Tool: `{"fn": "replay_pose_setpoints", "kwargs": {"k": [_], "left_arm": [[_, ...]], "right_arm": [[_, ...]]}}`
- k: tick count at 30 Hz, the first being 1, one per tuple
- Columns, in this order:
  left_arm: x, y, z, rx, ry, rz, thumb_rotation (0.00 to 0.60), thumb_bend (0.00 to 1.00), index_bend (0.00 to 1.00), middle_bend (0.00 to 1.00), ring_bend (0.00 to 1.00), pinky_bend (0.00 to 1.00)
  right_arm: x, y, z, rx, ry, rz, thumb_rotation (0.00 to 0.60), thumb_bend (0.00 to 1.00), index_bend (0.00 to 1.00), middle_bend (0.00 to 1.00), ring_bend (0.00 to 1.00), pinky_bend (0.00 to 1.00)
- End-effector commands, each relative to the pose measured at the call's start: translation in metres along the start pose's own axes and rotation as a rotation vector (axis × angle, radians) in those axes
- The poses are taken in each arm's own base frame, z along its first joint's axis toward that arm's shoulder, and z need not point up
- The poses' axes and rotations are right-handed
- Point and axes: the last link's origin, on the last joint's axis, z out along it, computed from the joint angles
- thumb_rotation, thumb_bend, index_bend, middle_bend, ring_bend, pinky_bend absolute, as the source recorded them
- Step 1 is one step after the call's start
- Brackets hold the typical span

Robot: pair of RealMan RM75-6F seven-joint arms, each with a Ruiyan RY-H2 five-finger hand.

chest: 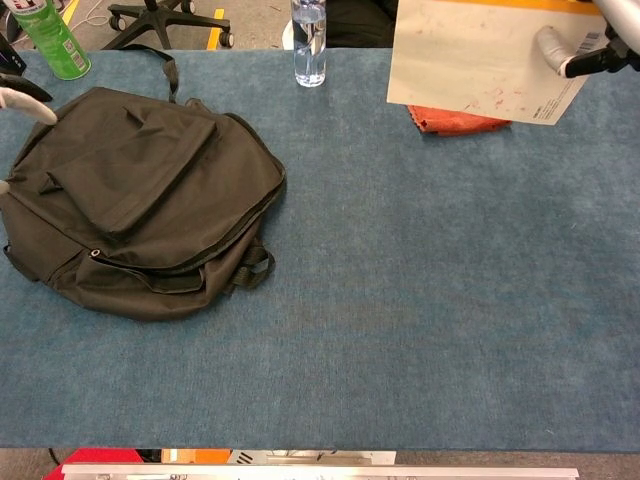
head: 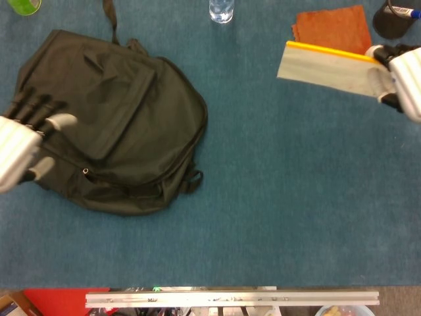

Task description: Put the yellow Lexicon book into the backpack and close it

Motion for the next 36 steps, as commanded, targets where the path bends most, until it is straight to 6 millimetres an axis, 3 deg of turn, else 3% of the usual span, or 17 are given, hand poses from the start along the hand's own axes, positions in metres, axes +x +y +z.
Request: {"fn": "replay_pose_setpoints", "kwargs": {"k": [1,14,25,36], "left_arm": [[-0.011,0.015,0.013,-0.061,-0.030,0.011,0.600,0.23,0.24,0.17,0.13,0.07],[-0.056,0.066,0.056,-0.206,-0.109,0.006,0.600,0.23,0.24,0.17,0.15,0.07],[-0.083,0.075,0.077,-0.169,-0.150,-0.006,0.600,0.18,0.18,0.14,0.13,0.07],[-0.096,0.092,0.081,-0.182,-0.177,-0.011,0.600,0.17,0.12,0.10,0.11,0.07]], "right_arm": [[0.002,0.004,-0.001,-0.016,0.007,-0.002,0.600,0.53,0.88,0.73,0.68,0.80],[0.000,0.012,-0.003,-0.043,-0.006,-0.009,0.600,0.53,0.88,0.73,0.68,0.80],[-0.001,0.015,-0.005,-0.050,-0.006,-0.005,0.600,0.53,0.88,0.73,0.69,0.81],[0.002,0.019,-0.008,-0.060,-0.001,-0.004,0.600,0.53,0.88,0.73,0.69,0.81]]}}
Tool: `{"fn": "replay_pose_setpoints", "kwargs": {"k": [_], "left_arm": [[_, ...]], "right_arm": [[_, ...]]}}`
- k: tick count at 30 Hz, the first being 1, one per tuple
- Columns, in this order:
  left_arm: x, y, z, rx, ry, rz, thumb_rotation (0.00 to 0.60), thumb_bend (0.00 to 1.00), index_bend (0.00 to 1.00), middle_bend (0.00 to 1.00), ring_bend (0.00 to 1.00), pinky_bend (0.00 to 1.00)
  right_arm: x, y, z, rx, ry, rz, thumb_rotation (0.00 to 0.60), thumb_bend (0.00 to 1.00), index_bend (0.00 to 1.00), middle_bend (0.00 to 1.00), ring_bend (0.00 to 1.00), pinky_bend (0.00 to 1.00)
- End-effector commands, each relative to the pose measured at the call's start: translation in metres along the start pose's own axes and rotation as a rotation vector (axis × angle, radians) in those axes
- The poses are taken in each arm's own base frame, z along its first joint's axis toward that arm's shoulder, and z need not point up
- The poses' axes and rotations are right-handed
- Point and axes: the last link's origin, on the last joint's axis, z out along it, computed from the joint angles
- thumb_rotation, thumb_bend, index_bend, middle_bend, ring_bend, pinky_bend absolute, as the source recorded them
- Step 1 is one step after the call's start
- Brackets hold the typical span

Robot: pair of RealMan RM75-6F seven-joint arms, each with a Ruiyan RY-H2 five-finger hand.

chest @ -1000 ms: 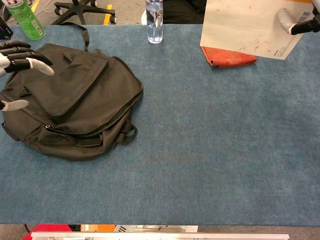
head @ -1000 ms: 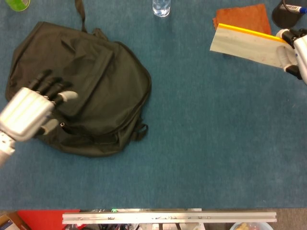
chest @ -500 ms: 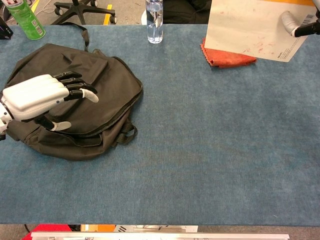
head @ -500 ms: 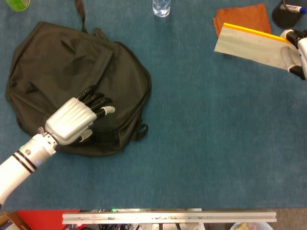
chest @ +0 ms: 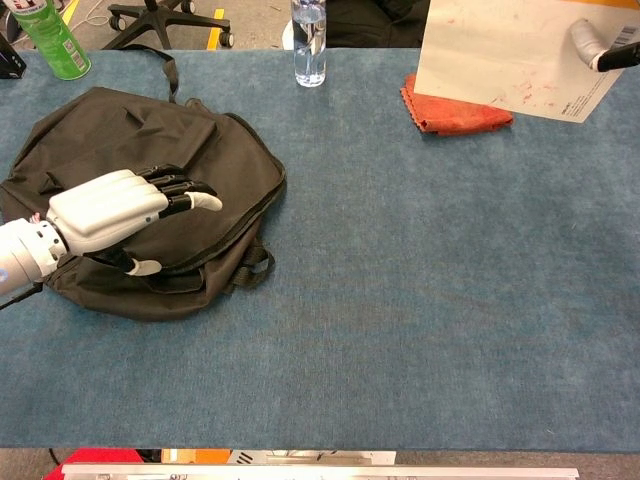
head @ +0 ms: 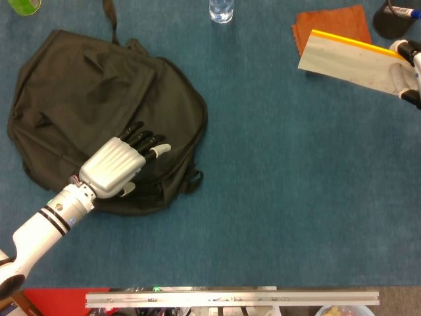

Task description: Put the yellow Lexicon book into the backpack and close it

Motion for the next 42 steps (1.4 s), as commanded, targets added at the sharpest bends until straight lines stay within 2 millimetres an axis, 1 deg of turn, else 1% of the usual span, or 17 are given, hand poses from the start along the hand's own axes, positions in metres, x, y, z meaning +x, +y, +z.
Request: {"fn": "replay_pose_setpoints", "kwargs": {"k": [1,7,11,18,23,26,28,32,36,39,42], "left_arm": [[-0.003,0.005,0.002,-0.003,-0.001,-0.009,0.600,0.17,0.12,0.09,0.11,0.07],[-0.011,0.010,0.012,0.000,-0.023,-0.028,0.600,0.16,0.10,0.08,0.11,0.07],[-0.015,0.011,0.020,0.004,-0.029,-0.024,0.600,0.16,0.09,0.08,0.11,0.07],[-0.012,-0.002,0.030,0.066,0.010,-0.056,0.600,0.16,0.09,0.09,0.11,0.07],[-0.012,-0.006,0.032,0.087,0.023,-0.068,0.600,0.16,0.12,0.11,0.12,0.10],[-0.015,-0.005,0.033,0.086,0.012,-0.091,0.600,0.17,0.14,0.12,0.14,0.12],[-0.016,-0.003,0.035,0.084,0.023,-0.110,0.600,0.17,0.17,0.15,0.15,0.14],[-0.017,-0.001,0.041,0.077,0.061,-0.167,0.600,0.17,0.33,0.28,0.28,0.19],[-0.016,-0.003,0.049,0.090,0.072,-0.225,0.600,0.19,0.40,0.38,0.39,0.28],[-0.013,-0.006,0.054,0.109,0.116,-0.261,0.600,0.23,0.46,0.44,0.48,0.38],[-0.008,-0.008,0.058,0.127,0.179,-0.309,0.600,0.27,0.52,0.53,0.57,0.54]], "right_arm": [[0.001,0.001,-0.001,-0.002,0.001,0.003,0.600,0.53,0.88,0.73,0.69,0.81],[0.001,0.005,-0.001,-0.010,0.000,0.006,0.600,0.53,0.89,0.73,0.69,0.81],[0.002,0.007,-0.002,-0.012,0.002,0.009,0.600,0.53,0.89,0.73,0.69,0.81],[0.002,0.009,-0.003,-0.016,0.001,0.011,0.600,0.52,0.89,0.73,0.69,0.81],[0.003,0.009,-0.003,-0.016,0.008,0.014,0.600,0.53,0.89,0.73,0.69,0.81],[0.004,0.009,-0.004,-0.018,0.011,0.014,0.600,0.52,0.89,0.73,0.69,0.81],[0.005,0.010,-0.004,-0.020,0.011,0.014,0.600,0.52,0.89,0.73,0.69,0.81],[0.006,0.011,-0.004,-0.025,0.017,0.019,0.600,0.52,0.89,0.73,0.69,0.81],[0.008,0.012,-0.004,-0.027,0.025,0.026,0.600,0.52,0.90,0.73,0.69,0.81],[0.009,0.013,-0.004,-0.029,0.028,0.029,0.600,0.52,0.90,0.73,0.69,0.81],[0.009,0.013,-0.003,-0.031,0.028,0.035,0.600,0.52,0.90,0.73,0.69,0.81]]}}
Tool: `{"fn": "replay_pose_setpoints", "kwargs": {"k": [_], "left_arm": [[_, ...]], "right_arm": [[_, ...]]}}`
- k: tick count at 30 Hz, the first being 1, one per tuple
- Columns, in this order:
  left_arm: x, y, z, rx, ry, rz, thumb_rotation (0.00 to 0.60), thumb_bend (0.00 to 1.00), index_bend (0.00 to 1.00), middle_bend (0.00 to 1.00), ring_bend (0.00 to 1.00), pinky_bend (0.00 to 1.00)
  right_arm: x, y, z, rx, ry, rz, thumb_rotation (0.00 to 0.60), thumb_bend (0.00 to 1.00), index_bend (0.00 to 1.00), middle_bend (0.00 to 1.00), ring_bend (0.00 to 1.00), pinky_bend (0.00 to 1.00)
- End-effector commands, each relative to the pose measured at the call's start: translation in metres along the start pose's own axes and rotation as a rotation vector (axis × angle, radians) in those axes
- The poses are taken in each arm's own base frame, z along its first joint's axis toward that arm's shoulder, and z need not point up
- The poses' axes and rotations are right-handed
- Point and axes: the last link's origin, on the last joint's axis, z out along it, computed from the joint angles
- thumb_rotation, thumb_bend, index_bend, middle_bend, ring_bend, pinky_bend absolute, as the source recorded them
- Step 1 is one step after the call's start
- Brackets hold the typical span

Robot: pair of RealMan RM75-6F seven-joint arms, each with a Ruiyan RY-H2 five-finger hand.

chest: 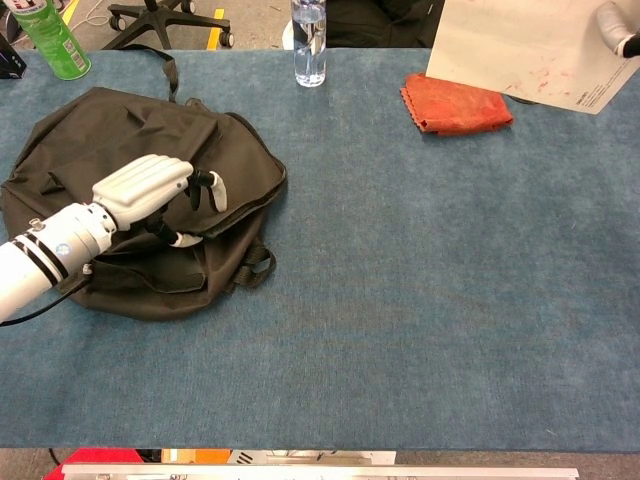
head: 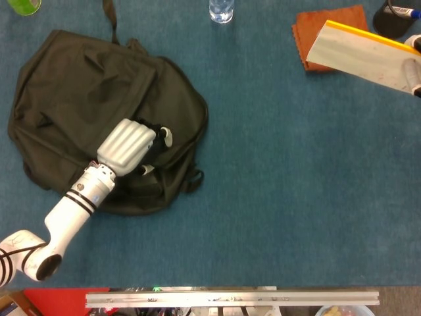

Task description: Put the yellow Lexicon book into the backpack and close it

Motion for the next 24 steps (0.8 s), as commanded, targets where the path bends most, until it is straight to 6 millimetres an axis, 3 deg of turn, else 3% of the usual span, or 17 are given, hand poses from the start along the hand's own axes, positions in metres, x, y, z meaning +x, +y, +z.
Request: {"fn": "replay_pose_setpoints", "kwargs": {"k": [1,5,11,24], "left_arm": [[0.006,-0.001,0.005,0.016,0.068,-0.053,0.600,0.27,0.54,0.55,0.60,0.58],[0.015,-0.007,0.007,0.028,0.125,-0.102,0.600,0.29,0.60,0.63,0.67,0.71],[0.027,-0.016,0.006,0.064,0.174,-0.211,0.600,0.31,0.67,0.72,0.73,0.80],[0.076,-0.031,-0.007,0.069,0.327,-0.253,0.600,0.33,0.69,0.74,0.75,0.82]], "right_arm": [[0.000,0.000,0.001,-0.001,0.000,0.003,0.600,0.52,0.90,0.73,0.69,0.81],[0.000,-0.001,0.001,0.004,0.002,0.011,0.600,0.52,0.90,0.73,0.69,0.81],[0.001,-0.005,0.002,0.025,0.000,0.033,0.600,0.52,0.90,0.73,0.69,0.81],[0.000,-0.037,-0.006,0.197,-0.069,0.091,0.600,0.52,0.90,0.73,0.69,0.82]]}}
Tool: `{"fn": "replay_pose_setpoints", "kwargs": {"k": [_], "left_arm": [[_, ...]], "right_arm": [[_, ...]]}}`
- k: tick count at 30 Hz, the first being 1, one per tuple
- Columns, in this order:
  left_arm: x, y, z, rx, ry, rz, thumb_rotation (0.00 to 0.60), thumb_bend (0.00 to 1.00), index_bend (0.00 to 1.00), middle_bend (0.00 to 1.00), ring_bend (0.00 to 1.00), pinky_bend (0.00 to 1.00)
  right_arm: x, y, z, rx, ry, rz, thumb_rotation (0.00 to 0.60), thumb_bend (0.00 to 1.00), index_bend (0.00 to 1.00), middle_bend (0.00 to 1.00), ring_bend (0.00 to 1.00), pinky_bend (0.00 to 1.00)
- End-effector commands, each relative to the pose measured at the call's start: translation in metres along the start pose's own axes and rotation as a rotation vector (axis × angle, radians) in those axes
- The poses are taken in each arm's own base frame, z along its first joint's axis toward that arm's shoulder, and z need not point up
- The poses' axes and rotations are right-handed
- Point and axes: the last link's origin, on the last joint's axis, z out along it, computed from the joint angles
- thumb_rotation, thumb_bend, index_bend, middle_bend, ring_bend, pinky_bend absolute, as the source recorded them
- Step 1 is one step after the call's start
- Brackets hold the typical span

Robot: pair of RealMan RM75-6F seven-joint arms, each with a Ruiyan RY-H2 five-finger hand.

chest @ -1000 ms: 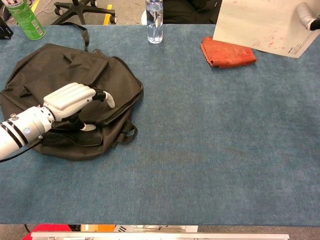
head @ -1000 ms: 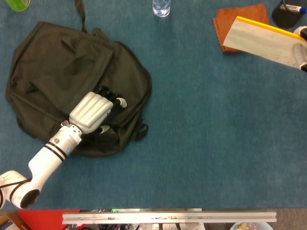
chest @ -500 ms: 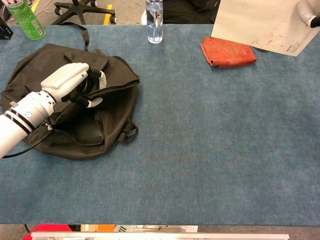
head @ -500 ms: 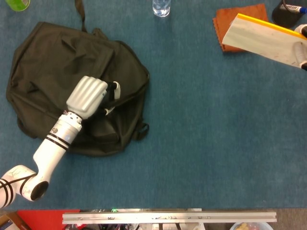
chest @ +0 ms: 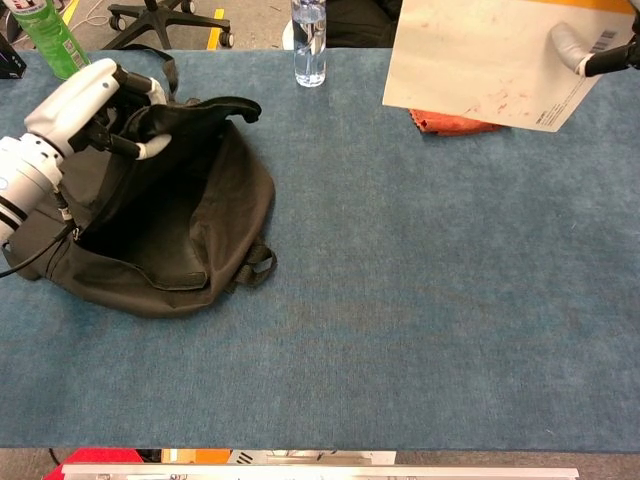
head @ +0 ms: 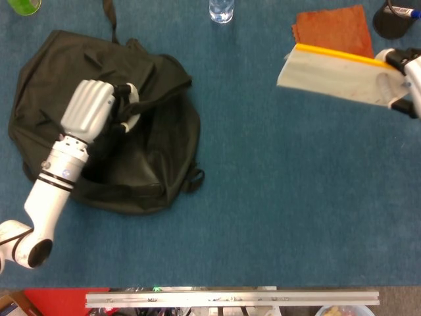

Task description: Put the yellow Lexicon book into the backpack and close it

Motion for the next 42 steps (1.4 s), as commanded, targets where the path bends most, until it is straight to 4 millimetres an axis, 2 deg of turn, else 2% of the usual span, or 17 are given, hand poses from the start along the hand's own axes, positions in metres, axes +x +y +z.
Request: {"fn": "replay_pose_setpoints", "kwargs": {"k": [1,7,13,19,32,36,42], "left_arm": [[0.010,0.001,-0.003,-0.008,0.037,0.004,0.600,0.33,0.69,0.74,0.75,0.82],[0.022,0.004,-0.013,-0.060,0.122,0.043,0.600,0.33,0.67,0.74,0.75,0.82],[0.028,0.009,-0.019,-0.108,0.161,0.065,0.600,0.33,0.67,0.74,0.75,0.82],[0.032,0.022,-0.025,-0.146,0.171,0.043,0.600,0.33,0.67,0.74,0.75,0.82],[0.027,0.065,-0.029,-0.241,0.157,0.014,0.600,0.33,0.67,0.73,0.75,0.82],[0.025,0.069,-0.027,-0.239,0.144,0.024,0.600,0.33,0.66,0.73,0.74,0.82],[0.022,0.065,-0.019,-0.203,0.136,0.022,0.600,0.33,0.66,0.73,0.74,0.82]], "right_arm": [[-0.003,-0.010,0.000,0.053,-0.021,0.005,0.600,0.52,0.90,0.73,0.69,0.82],[-0.013,-0.032,0.004,0.159,-0.058,-0.007,0.600,0.52,0.91,0.73,0.69,0.82],[-0.025,-0.062,0.015,0.273,-0.064,-0.036,0.600,0.52,0.91,0.73,0.69,0.82],[-0.034,-0.085,0.023,0.338,-0.061,-0.066,0.600,0.51,0.91,0.73,0.69,0.82],[-0.034,-0.088,0.021,0.362,-0.056,-0.077,0.600,0.51,0.91,0.73,0.69,0.82],[-0.038,-0.094,0.021,0.384,-0.067,-0.072,0.600,0.51,0.91,0.73,0.69,0.82],[-0.052,-0.114,0.026,0.446,-0.083,-0.075,0.600,0.51,0.91,0.73,0.69,0.82]]}}
